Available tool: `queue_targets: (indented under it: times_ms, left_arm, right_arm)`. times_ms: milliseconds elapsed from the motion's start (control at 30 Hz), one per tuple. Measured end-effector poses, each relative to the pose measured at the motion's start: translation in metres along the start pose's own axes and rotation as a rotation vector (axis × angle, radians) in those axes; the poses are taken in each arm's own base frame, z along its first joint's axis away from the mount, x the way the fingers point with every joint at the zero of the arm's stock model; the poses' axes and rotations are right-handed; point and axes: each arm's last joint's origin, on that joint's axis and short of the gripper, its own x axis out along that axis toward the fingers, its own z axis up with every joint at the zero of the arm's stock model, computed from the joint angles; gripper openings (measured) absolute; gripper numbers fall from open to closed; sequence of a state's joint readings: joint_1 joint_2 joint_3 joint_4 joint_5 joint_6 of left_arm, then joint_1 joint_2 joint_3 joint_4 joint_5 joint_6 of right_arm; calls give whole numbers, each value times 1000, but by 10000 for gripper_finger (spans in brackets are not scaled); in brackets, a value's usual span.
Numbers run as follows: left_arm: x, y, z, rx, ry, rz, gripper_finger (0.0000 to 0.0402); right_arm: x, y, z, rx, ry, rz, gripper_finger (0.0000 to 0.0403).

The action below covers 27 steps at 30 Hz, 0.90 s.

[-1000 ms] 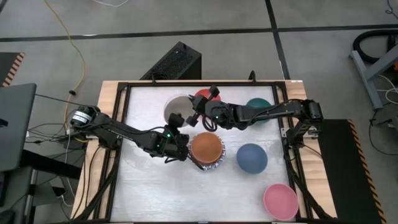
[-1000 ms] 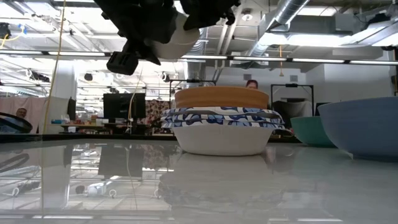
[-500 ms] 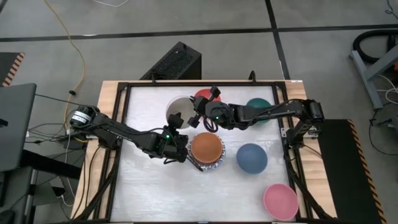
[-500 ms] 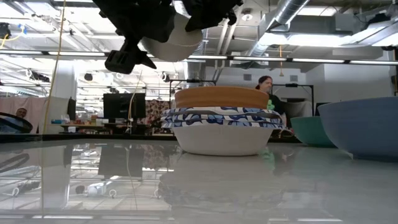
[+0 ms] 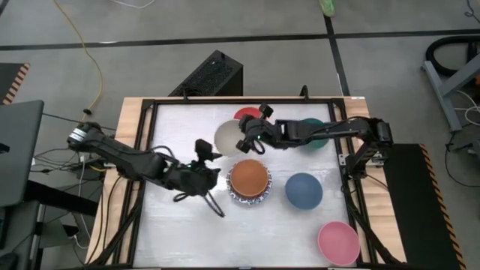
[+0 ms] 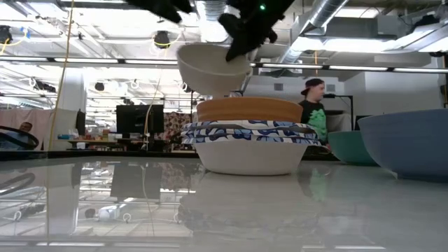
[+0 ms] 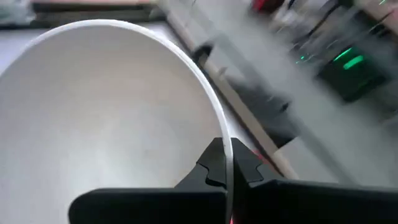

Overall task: Nest bowls inside each other
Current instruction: Stack the gray bowl into the brown bowl

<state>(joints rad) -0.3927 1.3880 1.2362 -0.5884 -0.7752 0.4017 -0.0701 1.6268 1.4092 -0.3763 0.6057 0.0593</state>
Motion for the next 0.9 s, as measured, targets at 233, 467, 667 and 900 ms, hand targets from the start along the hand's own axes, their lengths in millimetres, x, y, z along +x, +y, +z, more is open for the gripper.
queue_targets:
  times_ms: [233, 467, 667, 900]
  left_arm:
    - [-45, 20, -10, -293, -125, -105, 252]
    - [-77, 30, -15, -442, -270, -334, 252]
    - [-89, 26, -14, -475, -307, -390, 252]
    - [-93, 8, -14, -466, -366, -416, 252]
  right_arm:
    - [-15, -40, -11, 204, 256, 397, 7]
    - [-29, -34, -30, 246, 430, 482, 7]
    - [-17, -5, -53, 220, 470, 532, 7]
    - [-8, 3, -63, 269, 431, 608, 7]
